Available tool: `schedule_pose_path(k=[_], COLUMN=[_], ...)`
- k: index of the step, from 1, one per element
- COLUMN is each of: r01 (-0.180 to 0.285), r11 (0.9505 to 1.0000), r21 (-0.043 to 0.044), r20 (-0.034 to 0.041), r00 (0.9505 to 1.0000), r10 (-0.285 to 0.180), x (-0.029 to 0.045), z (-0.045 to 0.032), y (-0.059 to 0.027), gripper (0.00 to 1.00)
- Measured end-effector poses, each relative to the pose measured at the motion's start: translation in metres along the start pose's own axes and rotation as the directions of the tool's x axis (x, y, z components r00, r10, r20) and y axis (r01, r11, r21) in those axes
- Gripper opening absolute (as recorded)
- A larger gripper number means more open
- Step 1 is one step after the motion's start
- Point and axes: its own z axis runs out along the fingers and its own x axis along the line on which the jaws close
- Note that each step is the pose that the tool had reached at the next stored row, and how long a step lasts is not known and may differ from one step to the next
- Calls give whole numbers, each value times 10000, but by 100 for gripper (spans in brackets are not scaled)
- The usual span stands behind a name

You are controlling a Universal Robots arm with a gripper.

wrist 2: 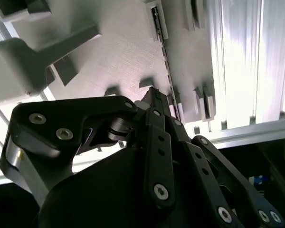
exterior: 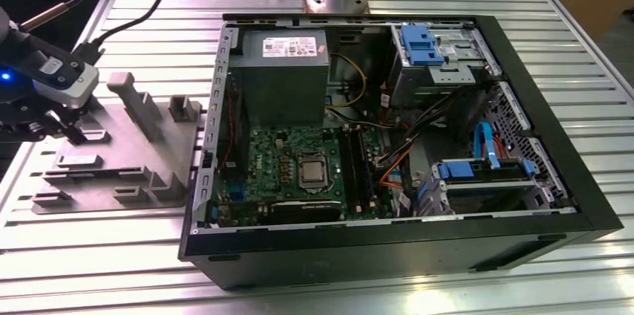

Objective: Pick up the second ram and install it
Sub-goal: 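Pick up the second ram and move it above second insertion slot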

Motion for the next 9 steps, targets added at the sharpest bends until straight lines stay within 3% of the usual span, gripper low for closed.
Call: schedule_pose_path(k=[4,9], r01=[717,1625], r11=[9974,9867], r21=[-24,-57], r20=[-33,-71], r00=[9974,9867], r10=[-717,-1626], x=[1,1], z=[23,50], y=[-1,-2], gripper=[10,10])
